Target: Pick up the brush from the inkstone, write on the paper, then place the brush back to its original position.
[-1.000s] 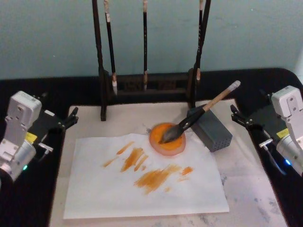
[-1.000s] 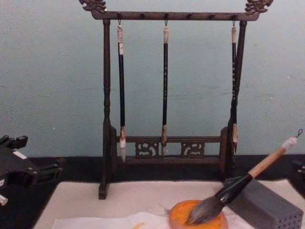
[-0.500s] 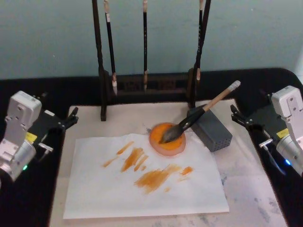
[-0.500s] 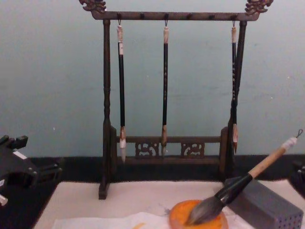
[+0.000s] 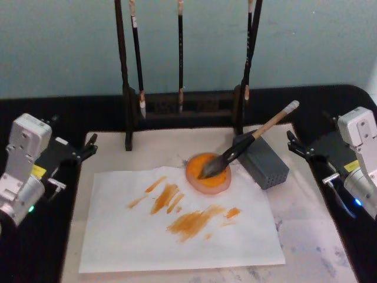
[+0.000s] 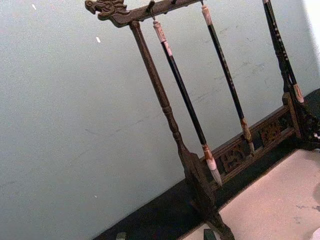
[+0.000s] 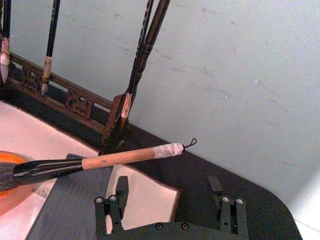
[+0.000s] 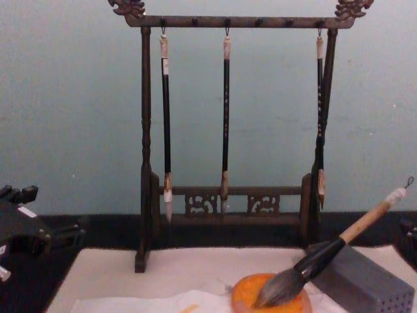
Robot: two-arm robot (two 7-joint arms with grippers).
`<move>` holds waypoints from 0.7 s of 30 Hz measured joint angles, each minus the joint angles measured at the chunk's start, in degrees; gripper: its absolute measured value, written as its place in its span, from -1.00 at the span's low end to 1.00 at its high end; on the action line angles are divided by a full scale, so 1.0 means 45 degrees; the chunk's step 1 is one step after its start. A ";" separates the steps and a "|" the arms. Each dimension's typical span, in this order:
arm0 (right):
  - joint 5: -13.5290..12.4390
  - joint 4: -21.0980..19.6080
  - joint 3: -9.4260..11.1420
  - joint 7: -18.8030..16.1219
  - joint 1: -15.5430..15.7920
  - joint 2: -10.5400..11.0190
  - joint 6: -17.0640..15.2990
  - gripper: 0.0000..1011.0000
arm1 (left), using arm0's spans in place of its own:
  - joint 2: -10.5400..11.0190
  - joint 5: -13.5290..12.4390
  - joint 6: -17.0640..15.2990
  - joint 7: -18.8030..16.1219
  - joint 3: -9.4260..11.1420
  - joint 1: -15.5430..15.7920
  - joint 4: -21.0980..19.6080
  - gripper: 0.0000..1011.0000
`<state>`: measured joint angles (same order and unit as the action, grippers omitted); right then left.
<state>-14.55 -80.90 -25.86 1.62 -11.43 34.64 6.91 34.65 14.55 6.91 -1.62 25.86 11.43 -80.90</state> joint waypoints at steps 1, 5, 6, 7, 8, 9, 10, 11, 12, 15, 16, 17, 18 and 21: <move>0.0000 0.0000 0.0000 -0.0001 0.0000 0.0000 0.0000 0.98 | 0.0000 0.0000 0.0000 0.0000 0.0000 0.0000 0.0000 0.98; 0.0000 0.0001 0.0000 0.0000 0.0000 0.0000 0.0000 0.98 | 0.0000 0.0000 0.0000 0.0000 -0.0001 0.0000 0.0000 0.98; 0.0001 0.0000 0.0018 -0.0016 0.0005 -0.0004 0.0001 0.98 | 0.0000 0.0000 0.0001 0.0000 0.0000 0.0000 0.0000 0.98; -0.0011 -0.0003 0.0052 -0.0060 0.0016 -0.0010 -0.0003 0.98 | 0.0000 0.0000 0.0000 0.0000 0.0000 0.0000 0.0001 0.98; -0.0117 -0.0024 0.0138 -0.0198 0.0041 -0.0037 -0.0044 0.98 | 0.0000 0.0000 0.0001 0.0001 0.0000 0.0000 0.0000 0.98; -0.0117 -0.0024 0.0138 -0.0198 0.0041 -0.0037 -0.0044 0.98 | 0.0000 0.0000 0.0000 0.0000 0.0000 0.0000 0.0000 0.98; -0.0323 -0.0055 0.0255 -0.0378 0.0077 -0.0081 -0.0127 0.98 | 0.0000 0.0000 0.0000 0.0000 -0.0001 -0.0001 0.0000 0.98; -0.0461 -0.0069 0.0314 -0.0480 0.0094 -0.0108 -0.0190 0.98 | 0.0000 0.0000 0.0000 0.0000 0.0000 0.0000 0.0000 0.98; -0.0619 -0.0087 0.0381 -0.0591 0.0117 -0.0144 -0.0261 0.98 | 0.0000 0.0000 0.0000 0.0000 0.0000 0.0000 0.0001 0.98; -0.1297 -0.0155 0.0668 -0.1020 0.0200 -0.0302 -0.0600 0.98 | 0.0000 0.0000 0.0000 0.0000 0.0000 0.0000 0.0001 0.98; -0.1740 -0.0182 0.0851 -0.1264 0.0244 -0.0412 -0.0830 0.98 | 0.0000 0.0000 0.0000 0.0000 0.0000 -0.0001 0.0000 0.98; -0.2206 -0.0200 0.1055 -0.1499 0.0284 -0.0529 -0.1091 0.98 | 0.0000 0.0000 0.0000 0.0001 0.0000 0.0000 0.0000 0.98; -0.2449 -0.0202 0.1166 -0.1614 0.0298 -0.0595 -0.1238 0.98 | 0.0000 0.0000 0.0000 0.0000 0.0000 0.0001 0.0000 0.98; -0.3515 -0.0203 0.1618 -0.2035 0.0324 -0.0906 -0.1952 0.98 | 0.0000 0.0000 0.0000 0.0000 0.0000 0.0000 0.0000 0.98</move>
<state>-30.37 -81.82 -18.58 -7.53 -9.97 30.57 -1.88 34.65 14.55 6.91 -1.62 25.86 11.43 -80.90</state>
